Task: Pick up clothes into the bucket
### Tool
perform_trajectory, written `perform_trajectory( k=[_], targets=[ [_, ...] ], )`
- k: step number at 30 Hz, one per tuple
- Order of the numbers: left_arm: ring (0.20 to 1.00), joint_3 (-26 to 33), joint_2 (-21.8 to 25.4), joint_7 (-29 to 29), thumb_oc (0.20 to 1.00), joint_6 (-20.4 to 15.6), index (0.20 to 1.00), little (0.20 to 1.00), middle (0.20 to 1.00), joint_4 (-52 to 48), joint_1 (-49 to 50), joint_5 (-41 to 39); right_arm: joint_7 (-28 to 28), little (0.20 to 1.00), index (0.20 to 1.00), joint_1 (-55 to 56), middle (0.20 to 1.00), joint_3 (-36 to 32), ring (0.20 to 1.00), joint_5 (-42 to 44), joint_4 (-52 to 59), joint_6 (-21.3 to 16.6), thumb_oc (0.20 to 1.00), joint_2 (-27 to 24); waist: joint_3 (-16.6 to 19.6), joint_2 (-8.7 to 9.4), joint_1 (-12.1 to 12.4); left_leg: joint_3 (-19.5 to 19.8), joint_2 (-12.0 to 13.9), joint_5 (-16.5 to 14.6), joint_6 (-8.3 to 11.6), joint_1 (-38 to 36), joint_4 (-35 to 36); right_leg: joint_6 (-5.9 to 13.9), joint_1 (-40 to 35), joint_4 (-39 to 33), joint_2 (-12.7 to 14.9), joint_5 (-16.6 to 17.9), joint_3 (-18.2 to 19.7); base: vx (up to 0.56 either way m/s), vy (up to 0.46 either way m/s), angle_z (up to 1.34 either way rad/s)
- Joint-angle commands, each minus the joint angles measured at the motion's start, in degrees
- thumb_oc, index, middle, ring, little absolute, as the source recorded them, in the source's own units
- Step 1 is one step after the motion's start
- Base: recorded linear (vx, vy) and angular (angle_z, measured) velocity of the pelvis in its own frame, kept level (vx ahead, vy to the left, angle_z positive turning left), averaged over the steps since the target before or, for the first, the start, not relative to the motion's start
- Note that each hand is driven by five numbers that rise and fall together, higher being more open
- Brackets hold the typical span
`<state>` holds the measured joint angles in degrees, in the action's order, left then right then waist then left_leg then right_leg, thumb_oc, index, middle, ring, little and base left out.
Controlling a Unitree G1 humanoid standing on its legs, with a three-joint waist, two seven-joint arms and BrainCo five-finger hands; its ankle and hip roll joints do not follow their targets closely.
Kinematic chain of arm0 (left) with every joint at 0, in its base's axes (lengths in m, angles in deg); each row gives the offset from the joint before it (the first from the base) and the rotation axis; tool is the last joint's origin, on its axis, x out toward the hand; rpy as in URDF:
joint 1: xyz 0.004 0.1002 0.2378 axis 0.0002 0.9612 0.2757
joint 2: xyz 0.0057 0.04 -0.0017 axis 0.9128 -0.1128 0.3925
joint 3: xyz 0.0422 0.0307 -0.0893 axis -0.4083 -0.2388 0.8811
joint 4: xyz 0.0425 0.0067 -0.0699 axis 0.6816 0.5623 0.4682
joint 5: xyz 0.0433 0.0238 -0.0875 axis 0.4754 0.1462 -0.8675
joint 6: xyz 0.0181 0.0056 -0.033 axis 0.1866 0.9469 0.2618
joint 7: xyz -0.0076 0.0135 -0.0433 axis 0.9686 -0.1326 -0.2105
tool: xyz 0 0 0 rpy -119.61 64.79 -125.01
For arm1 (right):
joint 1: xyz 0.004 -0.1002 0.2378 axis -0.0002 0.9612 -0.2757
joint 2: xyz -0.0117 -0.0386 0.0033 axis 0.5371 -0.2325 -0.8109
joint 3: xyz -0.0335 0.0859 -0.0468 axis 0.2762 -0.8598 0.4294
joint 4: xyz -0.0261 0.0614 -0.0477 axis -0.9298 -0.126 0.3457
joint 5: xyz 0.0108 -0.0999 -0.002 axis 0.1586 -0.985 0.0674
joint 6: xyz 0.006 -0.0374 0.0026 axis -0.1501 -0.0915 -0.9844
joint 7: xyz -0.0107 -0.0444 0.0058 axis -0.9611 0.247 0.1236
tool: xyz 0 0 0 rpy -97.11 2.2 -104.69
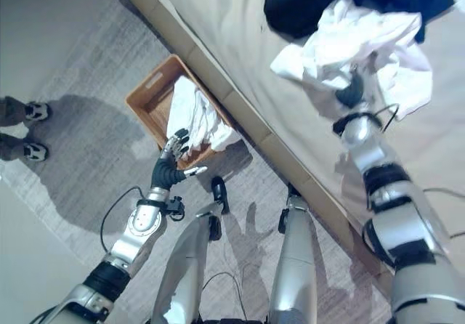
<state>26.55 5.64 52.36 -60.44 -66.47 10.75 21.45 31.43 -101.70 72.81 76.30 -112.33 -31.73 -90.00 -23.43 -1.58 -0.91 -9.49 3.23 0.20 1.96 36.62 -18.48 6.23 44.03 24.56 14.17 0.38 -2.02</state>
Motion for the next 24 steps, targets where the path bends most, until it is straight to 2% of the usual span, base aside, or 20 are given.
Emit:
perform_trajectory(
  k=[1,4,5,6,8,12,15,20,21,24],
  targets=[
    [1.0,1.23,-0.66,-0.74,1.0,-2.42,1.0,1.0,1.0,0.22,1.12,0.59,-2.19,0.2,0.2,3.67,0.2,-1.88,0.2,2.71,4.1,-5.31,0.2,0.06,1.29,1.49,-1.33,2.43,-0.91,1.42,0.96,-2.92,2.33,3.12,-4.92,-5.95,0.05,8.56,0.41,0.12,-0.024,-0.07],
    [1.0,2.36,-0.55,-1.12,1.0,-2.53,1.0,1.0,1.0,1.51,1.32,0.69,-4.98,0.2,0.2,10.79,0.2,-3.59,0.2,5.12,9.54,-7.08,0.2,1.81,2.17,2.61,-1.93,2.53,-1.21,1.99,1.12,-8.26,5.07,3.56,-10.95,-9.65,0.34,9.54,-0.43,0.12,-0.012,0.01],
    [1.0,3.59,-0.67,-1.57,1.0,-2.62,1.0,1.0,1.0,2.73,1.57,0.14,-8.1,0.2,0.2,15.35,0.2,-4.72,0.2,8.26,13.5,-8.61,0.2,2.01,3.1,3.48,-2.35,2.51,-1.08,1.81,1.33,-11.84,6.6,3.8,-14.87,-11.6,0.24,9.62,-0.91,0.12,0.001,-0.09],
    [1.0,3.57,-0.66,-1.57,1.0,-2.62,1.0,1.0,1.0,2.73,1.56,0.14,-8.12,0.2,0.2,15.39,0.2,-4.77,0.2,8.27,13.57,-8.57,0.2,2.0,3.14,3.52,-2.36,2.51,-1.15,2.09,1.31,-11.84,6.84,3.8,-14.9,-11.86,0.29,9.87,-0.93,0.15,-0.011,-0.06],
    [1.0,4.87,-0.72,-2.95,1.0,-2.65,1.0,1.0,1.0,3.22,2.66,-0.44,-13.34,0.2,0.2,21.29,0.2,-6.66,0.2,13.13,18.41,-10.36,0.2,1.51,4.67,4.26,-2.73,2.44,-1.05,1.83,1.42,-16.43,8.55,4.07,-20.2,-14.56,0.15,9.88,-1.45,0.12,0.004,-0.02],
    [1.0,5.84,-0.6,-4.48,1.0,-2.75,1.0,1.0,1.0,4.35,3.82,-0.17,-17.76,0.2,0.2,25.63,0.2,-9.8,0.2,18.71,23.38,-11.74,0.2,1.25,6.93,4.73,-3.33,2.38,-0.93,2.06,1.55,-20.09,10.63,4.34,-24.23,-17.27,-0.04,10.21,-1.93,0.14,0.008,-0.07],
    [1.0,6.68,-0.24,-5.34,1.0,-2.04,1.0,1.0,1.0,5.68,5.13,2.99,-21.7,0.2,0.2,28.99,0.2,-14.7,0.2,27.11,29.14,-12.95,0.2,2.33,10.07,5.42,-3.99,2.19,-0.4,1.71,1.78,-23.72,12.0,4.63,-28.12,-19.49,-0.56,10.04,-2.29,0.12,-0.004,-0.04],
    [1.0,6.33,-0.18,-5.73,1.0,-1.74,1.0,1.0,1.0,7.91,5.73,6.19,-22.24,0.2,0.2,28.98,0.2,-18.28,0.2,31.25,32.86,-13.72,0.2,2.85,13.02,5.88,-4.09,1.63,0.16,1.59,2.02,-27.37,13.72,4.76,-31.34,-21.34,-1.18,9.98,-2.58,0.13,-0.009,-0.04],
    [1.0,6.38,-0.37,-6.17,1.0,-1.72,1.0,1.0,1.0,8.19,6.24,6.41,-22.08,0.2,0.2,28.17,0.2,-19.66,0.2,32.29,35.65,-13.98,0.2,2.3,14.58,6.12,-4.13,1.27,0.42,1.56,2.12,-28.86,14.54,4.85,-32.46,-21.98,-1.45,9.95,-2.69,0.12,-0.011,-0.03],
    [1.0,6.12,-0.48,-6.94,1.0,-1.59,1.0,1.0,1.0,7.95,7.1,6.41,-21.72,0.2,0.2,26.87,0.2,-21.04,0.2,33.32,37.77,-14.41,0.2,1.11,15.82,6.35,-3.85,1.01,0.74,1.54,2.22,-30.49,15.44,4.92,-34.03,-22.77,-1.69,9.91,-2.79,0.1,-0.005,-0.02]
  ],
)
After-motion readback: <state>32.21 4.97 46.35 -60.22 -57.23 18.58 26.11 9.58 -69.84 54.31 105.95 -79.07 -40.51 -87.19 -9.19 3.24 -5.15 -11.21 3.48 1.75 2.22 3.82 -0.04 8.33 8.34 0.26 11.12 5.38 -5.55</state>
